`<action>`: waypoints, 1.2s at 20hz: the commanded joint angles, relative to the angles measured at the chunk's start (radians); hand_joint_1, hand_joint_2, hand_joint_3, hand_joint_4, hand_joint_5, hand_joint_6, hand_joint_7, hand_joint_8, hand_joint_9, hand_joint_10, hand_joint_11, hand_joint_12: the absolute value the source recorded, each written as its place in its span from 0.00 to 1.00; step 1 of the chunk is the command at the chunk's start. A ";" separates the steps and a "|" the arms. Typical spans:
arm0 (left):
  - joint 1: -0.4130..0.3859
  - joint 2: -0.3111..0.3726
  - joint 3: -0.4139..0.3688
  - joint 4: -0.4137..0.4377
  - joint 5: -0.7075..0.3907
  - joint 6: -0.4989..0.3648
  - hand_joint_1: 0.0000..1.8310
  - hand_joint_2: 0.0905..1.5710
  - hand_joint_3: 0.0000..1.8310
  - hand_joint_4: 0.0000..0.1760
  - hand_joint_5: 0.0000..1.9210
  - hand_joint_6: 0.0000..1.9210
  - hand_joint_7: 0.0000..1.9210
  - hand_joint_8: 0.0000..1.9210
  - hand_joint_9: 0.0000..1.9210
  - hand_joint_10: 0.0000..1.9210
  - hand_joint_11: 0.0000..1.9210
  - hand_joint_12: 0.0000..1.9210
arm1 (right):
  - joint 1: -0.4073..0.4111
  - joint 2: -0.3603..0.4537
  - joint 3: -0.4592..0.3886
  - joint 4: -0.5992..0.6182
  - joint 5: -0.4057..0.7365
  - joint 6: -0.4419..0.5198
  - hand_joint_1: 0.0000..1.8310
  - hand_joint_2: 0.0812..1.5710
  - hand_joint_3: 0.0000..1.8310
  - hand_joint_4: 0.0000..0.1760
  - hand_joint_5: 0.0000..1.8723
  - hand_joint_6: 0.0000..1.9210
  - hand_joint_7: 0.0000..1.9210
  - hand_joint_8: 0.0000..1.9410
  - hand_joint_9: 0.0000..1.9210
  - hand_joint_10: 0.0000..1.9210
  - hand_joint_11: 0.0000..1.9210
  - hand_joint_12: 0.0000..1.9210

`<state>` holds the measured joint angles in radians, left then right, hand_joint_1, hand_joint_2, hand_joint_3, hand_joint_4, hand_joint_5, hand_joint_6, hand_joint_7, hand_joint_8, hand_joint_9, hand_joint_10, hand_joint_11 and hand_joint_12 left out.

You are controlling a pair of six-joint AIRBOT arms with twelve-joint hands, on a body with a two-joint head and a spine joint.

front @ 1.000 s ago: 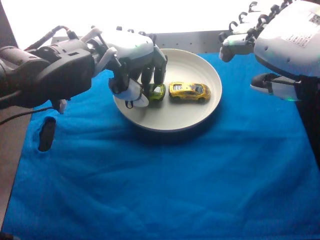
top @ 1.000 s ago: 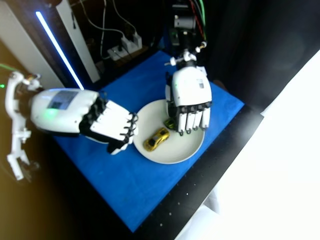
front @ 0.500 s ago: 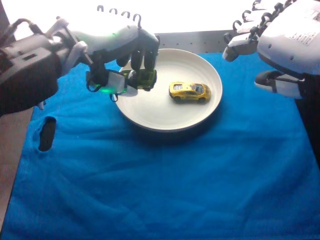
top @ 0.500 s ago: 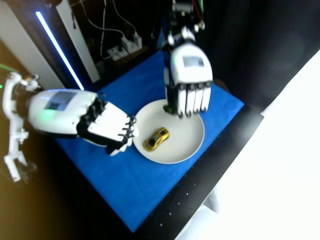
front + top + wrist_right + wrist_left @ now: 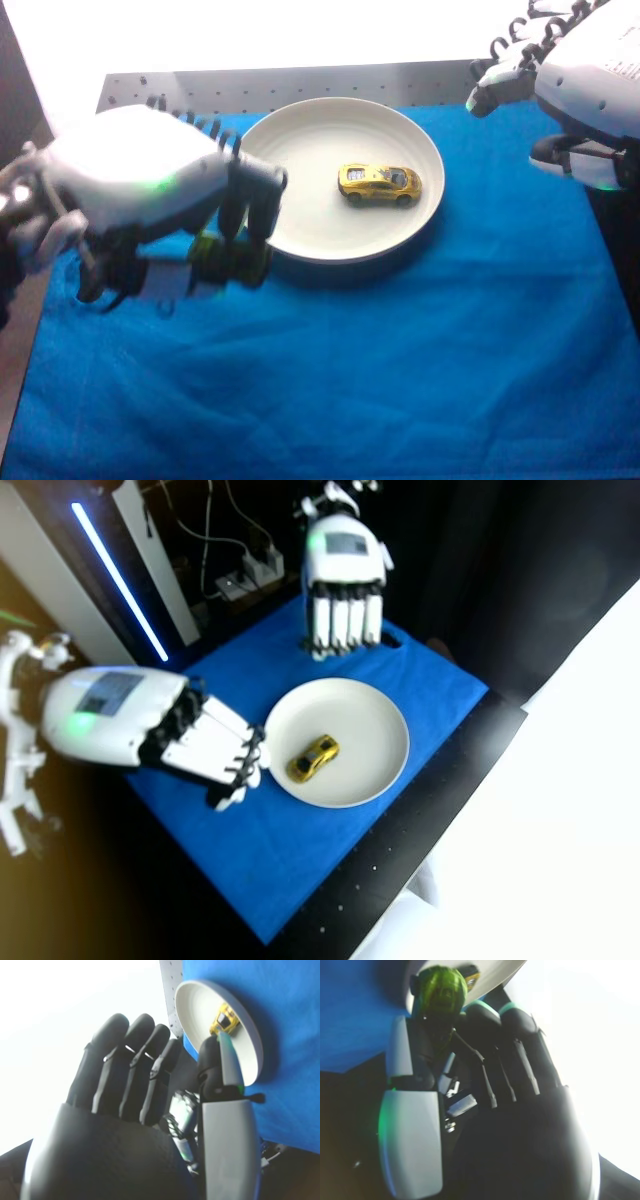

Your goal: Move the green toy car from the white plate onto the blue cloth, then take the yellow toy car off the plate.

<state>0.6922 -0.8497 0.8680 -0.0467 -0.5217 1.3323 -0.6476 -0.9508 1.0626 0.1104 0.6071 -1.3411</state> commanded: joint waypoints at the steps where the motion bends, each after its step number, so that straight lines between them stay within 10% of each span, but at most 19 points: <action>1: 0.007 0.014 -0.018 0.012 -0.126 0.001 0.65 0.75 0.00 0.00 0.41 0.60 0.46 0.70 0.37 0.71 0.28 0.92 | 0.007 0.001 0.006 -0.002 0.118 -0.007 0.70 0.66 0.00 0.00 0.36 0.21 0.34 0.39 0.27 0.65 0.19 0.91; 7: 0.068 0.002 -0.030 0.009 -0.064 -0.004 0.67 0.75 0.00 0.00 0.39 0.64 0.45 0.69 0.36 0.66 0.20 0.78 | 0.005 -0.007 0.019 0.009 0.108 -0.007 0.66 0.66 0.00 0.00 0.39 0.12 0.39 0.21 0.27 0.54 0.17 0.88; 11: 0.093 -0.003 -0.027 0.010 -0.050 -0.039 0.62 0.78 0.00 0.00 0.35 0.71 0.42 0.72 0.30 0.71 0.20 0.90 | 0.005 -0.007 0.022 0.009 0.107 -0.007 0.65 0.67 0.00 0.00 0.40 0.09 0.39 0.16 0.27 0.54 0.18 0.86; 13: 0.097 -0.001 -0.027 0.010 -0.050 -0.044 0.51 0.76 0.00 0.91 0.40 0.69 0.33 0.60 0.27 0.72 0.17 0.94 | 0.005 -0.008 0.023 0.010 0.107 -0.007 0.66 0.66 0.00 0.00 0.43 0.05 0.42 0.12 0.30 0.51 0.21 0.84; 14: 0.098 -0.001 -0.028 0.010 -0.051 -0.044 0.44 0.68 0.00 0.47 0.29 0.55 0.28 0.58 0.22 0.73 0.14 0.95 | 0.004 -0.008 0.024 0.010 0.107 -0.007 0.64 0.66 0.00 0.00 0.44 0.05 0.43 0.11 0.30 0.51 0.20 0.84; 15: 0.100 0.003 -0.031 0.010 -0.056 -0.045 0.38 0.62 0.00 0.37 0.22 0.33 0.22 0.35 0.15 0.48 0.01 0.84 | 0.004 -0.008 0.025 0.010 0.107 -0.007 0.63 0.67 0.00 0.00 0.43 0.04 0.43 0.10 0.29 0.54 0.20 0.87; 17: 0.104 0.009 -0.033 0.008 -0.067 -0.045 0.35 0.60 0.00 0.44 0.22 0.23 0.23 0.21 0.16 0.37 0.00 0.78 | 0.004 -0.008 0.025 0.010 0.107 -0.007 0.64 0.67 0.00 0.00 0.43 0.03 0.43 0.10 0.28 0.53 0.19 0.87; 18: 0.105 0.012 -0.034 0.004 -0.072 -0.046 0.31 0.58 0.00 0.31 0.25 0.08 0.27 0.07 0.19 0.27 0.00 0.75 | 0.004 -0.008 0.025 0.010 0.107 -0.007 0.64 0.67 0.00 0.00 0.44 0.03 0.43 0.09 0.28 0.51 0.18 0.85; 23: 0.117 0.052 -0.055 -0.011 -0.132 -0.046 0.23 0.58 0.00 0.48 0.27 0.02 0.29 0.02 0.22 0.25 0.03 0.77 | 0.004 -0.008 0.025 0.011 0.109 -0.007 0.59 0.68 0.00 0.00 0.46 0.03 0.46 0.09 0.29 0.53 0.19 0.87; 24: 0.119 0.063 -0.059 -0.018 -0.158 -0.046 0.20 0.62 0.00 0.32 0.30 0.02 0.34 0.03 0.23 0.35 0.08 0.79 | 0.004 -0.008 0.025 0.011 0.110 -0.007 0.59 0.68 0.01 0.00 0.46 0.03 0.46 0.09 0.29 0.53 0.18 0.87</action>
<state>0.8158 -0.7898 0.8120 -0.0639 -0.5426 1.2892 -0.6529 -0.9581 1.0851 0.1230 0.5972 -1.3411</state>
